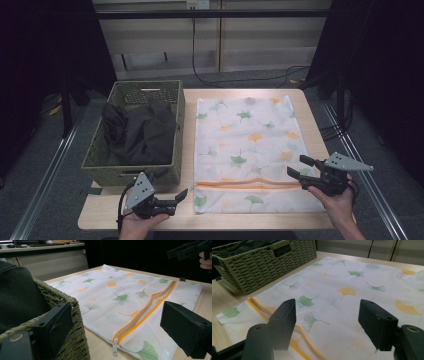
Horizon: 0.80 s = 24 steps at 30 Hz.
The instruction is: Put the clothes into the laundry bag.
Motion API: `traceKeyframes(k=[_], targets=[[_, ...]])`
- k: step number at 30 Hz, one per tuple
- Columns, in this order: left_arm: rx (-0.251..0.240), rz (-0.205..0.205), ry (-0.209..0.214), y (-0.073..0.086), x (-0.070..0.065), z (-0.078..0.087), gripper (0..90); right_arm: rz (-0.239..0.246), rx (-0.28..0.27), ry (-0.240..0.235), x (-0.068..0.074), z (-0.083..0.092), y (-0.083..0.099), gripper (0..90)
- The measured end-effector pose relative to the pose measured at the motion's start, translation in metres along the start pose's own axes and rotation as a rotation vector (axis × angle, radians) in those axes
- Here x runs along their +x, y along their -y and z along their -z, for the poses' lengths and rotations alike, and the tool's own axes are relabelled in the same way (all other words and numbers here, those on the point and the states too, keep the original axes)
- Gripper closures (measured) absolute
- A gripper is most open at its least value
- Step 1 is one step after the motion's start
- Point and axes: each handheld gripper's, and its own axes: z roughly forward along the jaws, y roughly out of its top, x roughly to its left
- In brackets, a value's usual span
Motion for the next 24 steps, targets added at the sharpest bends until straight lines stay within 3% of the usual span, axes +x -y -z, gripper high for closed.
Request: traceKeyframes(k=[6, 7, 8, 13, 24], targets=[[-0.010, 0.003, -0.011, 0.000, 0.001, 0.004, 10.5, 0.003, 0.012, -0.021, 0.001, -0.002, 0.000, 30.8], [-0.027, 0.025, -0.015, 0.000, 0.000, 0.004, 10.5, 0.005, 0.016, -0.025, 0.001, -0.002, 0.000, 31.0], [-0.011, 0.001, -0.018, 0.000, 0.002, 0.006, 10.6, 0.006, 0.019, -0.028, 0.001, -0.003, 0.000, 31.2], [-0.012, 0.019, -0.029, 0.000, 0.003, 0.006, 10.6, 0.006, 0.028, -0.049, 0.001, -0.004, 0.001, 37.6], [0.002, 0.007, -0.019, 0.000, 0.002, 0.005, 10.7, 0.026, 0.087, -0.085, 0.005, -0.015, 0.002, 37.9]])
